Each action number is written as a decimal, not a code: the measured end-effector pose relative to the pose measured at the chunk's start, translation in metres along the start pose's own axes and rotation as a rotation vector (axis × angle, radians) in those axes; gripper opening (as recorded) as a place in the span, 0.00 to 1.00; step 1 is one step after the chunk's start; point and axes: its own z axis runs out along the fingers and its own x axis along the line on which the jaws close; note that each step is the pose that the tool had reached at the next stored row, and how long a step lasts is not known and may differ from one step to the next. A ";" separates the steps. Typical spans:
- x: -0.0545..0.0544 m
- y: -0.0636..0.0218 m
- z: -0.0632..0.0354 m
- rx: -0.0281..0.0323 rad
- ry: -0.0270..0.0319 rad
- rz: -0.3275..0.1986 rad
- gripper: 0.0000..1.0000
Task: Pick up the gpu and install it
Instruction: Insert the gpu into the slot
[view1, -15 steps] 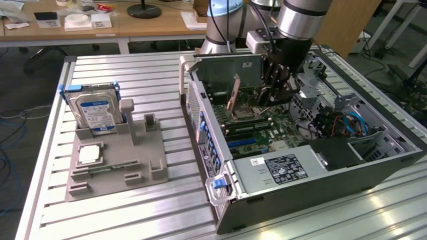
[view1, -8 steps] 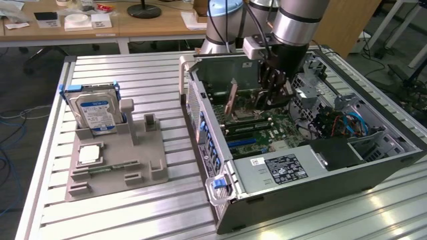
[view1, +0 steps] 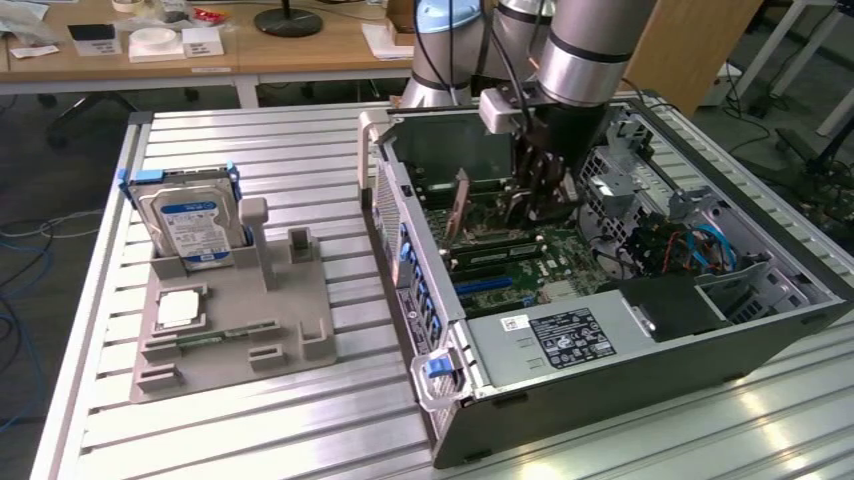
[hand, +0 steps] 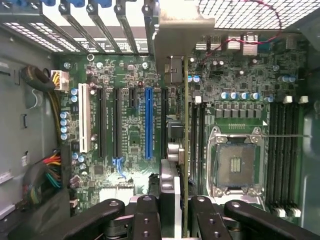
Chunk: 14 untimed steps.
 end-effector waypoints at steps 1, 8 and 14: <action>0.000 0.0016 0.0016 0.0001 0.0000 0.000 0.28; 0.006 0.0139 0.0102 0.0020 -0.0015 0.000 0.28; 0.013 0.0139 0.0162 0.0116 -0.0070 0.000 0.28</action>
